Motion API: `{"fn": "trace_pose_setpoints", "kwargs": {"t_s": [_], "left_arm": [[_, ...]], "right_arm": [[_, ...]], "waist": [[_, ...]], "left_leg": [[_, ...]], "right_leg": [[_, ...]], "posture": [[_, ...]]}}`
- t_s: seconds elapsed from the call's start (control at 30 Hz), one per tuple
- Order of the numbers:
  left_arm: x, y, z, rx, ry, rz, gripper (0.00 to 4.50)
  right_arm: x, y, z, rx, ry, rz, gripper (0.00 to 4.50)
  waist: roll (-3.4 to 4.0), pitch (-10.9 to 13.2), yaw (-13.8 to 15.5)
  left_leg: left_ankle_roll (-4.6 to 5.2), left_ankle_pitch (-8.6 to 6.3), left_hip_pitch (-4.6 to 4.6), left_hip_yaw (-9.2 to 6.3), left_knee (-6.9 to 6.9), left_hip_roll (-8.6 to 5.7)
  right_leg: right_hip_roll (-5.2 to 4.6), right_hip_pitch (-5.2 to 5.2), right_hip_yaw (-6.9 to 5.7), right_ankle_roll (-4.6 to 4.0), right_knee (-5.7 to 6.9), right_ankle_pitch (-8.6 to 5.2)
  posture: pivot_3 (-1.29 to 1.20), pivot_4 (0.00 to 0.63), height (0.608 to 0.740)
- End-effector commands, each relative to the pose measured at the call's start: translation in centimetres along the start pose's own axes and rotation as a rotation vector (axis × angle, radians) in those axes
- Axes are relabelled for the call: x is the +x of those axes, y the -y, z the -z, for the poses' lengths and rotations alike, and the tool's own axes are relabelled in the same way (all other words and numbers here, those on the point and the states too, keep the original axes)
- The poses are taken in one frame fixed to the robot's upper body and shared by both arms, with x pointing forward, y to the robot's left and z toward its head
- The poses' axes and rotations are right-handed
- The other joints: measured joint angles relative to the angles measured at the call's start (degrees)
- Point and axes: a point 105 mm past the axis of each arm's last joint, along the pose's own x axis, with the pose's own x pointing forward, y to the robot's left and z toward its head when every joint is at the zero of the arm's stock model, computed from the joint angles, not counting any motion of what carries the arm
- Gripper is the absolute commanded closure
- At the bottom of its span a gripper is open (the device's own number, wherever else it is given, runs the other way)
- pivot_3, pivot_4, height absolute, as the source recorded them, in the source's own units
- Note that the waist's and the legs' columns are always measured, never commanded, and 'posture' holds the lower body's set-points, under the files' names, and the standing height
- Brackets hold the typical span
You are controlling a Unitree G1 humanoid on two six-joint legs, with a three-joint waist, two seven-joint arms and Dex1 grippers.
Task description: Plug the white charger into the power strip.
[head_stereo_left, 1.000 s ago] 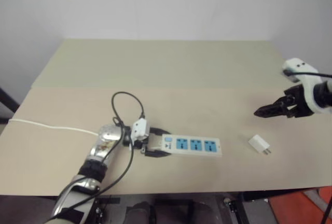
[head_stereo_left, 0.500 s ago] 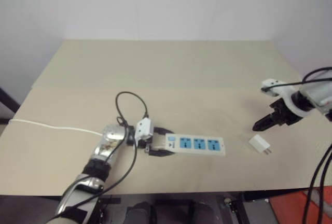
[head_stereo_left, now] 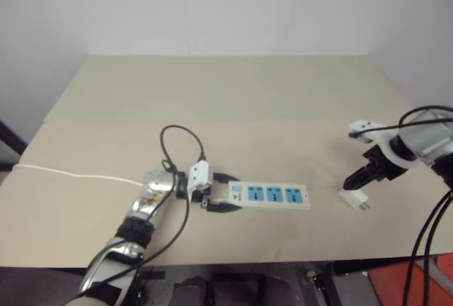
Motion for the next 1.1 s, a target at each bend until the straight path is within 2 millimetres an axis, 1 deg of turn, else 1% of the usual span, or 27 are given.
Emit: {"fn": "trace_pose_setpoints", "kwargs": {"t_s": [0.03, 0.2, 0.37, 0.57, 0.77, 0.83, 0.9, 1.1], "left_arm": [[0.6, 0.6, 1.0, -0.016, -0.049, 0.009, 1.25], [0.6, 0.6, 1.0, -0.018, -0.049, 0.006, 1.25], [0.5, 0.6, 1.0, -0.018, -0.051, 0.002, 1.25], [0.3, 0.6, 1.0, -0.018, -0.055, -0.008, 1.25], [0.0, 0.6, 1.1, -0.018, -0.061, -0.016, 1.25], [0.0, 0.6, 1.1, -0.018, -0.062, -0.018, 1.25], [-0.1, 0.6, 1.1, -0.018, -0.065, -0.02, 1.25], [-0.3, 0.6, 1.2, -0.017, -0.072, -0.023, 1.25]], "right_arm": [[-0.4, -0.2, -0.4, -0.008, 0.031, -0.004, 0.0], [0.4, -0.4, -0.4, -0.002, 0.026, -0.014, 0.0], [1.7, -0.4, -0.2, 0.004, 0.013, -0.016, 0.0], [2.9, -0.4, 0.2, 0.017, 0.004, -0.017, 0.0], [3.4, -0.1, 0.2, 0.018, 0.007, -0.011, 0.0], [3.6, 0.0, 0.2, 0.017, 0.012, -0.01, 0.38], [3.7, -0.1, 0.1, 0.015, 0.017, -0.013, 0.91], [3.8, -0.3, 0.2, 0.011, 0.015, -0.025, 3.04]], "waist": [[0.02, 0.0, 0.0], [0.05, 0.0, 0.0], [0.06, 0.0, 0.1], [0.09, -0.1, 0.0], [0.1, -0.1, -0.1], [0.1, -0.1, -0.1], [0.1, -0.1, -0.1], [0.1, -0.1, -0.2]], "left_leg": [[-0.01, 0.0, 0.01, 0.0, 0.0, 0.0], [-0.01, 0.0, 0.01, 0.0, 0.02, 0.0], [-0.01, 0.0, 0.01, -0.01, 0.02, -0.01], [-0.02, 0.01, 0.02, 0.0, 0.02, -0.01], [-0.02, 0.02, 0.05, 0.0, 0.02, -0.01], [-0.03, 0.02, 0.06, 0.0, 0.02, -0.01], [-0.02, 0.02, 0.06, 0.0, 0.02, -0.01], [-0.02, 0.02, 0.08, 0.0, 0.02, 0.0]], "right_leg": [[0.0, 0.0, 0.0, 0.0, 0.0, 0.0], [0.0, 0.02, 0.0, 0.0, 0.0, 0.0], [0.0, 0.04, -0.01, 0.0, 0.0, 0.0], [0.01, 0.04, -0.01, 0.01, 0.0, 0.01], [0.02, 0.06, -0.01, 0.01, 0.0, 0.01], [0.02, 0.07, 0.0, 0.01, 0.0, 0.01], [0.02, 0.07, 0.0, 0.01, 0.0, 0.01], [0.03, 0.09, 0.0, 0.01, 0.0, 0.01]], "posture": [[0.0, 0.15, 0.74], [0.0, 0.15, 0.74], [0.0, 0.15, 0.74], [0.0, 0.15, 0.74], [0.0, 0.15, 0.74], [0.0, 0.15, 0.74], [0.0, 0.15, 0.74], [0.0, 0.15, 0.74]]}}
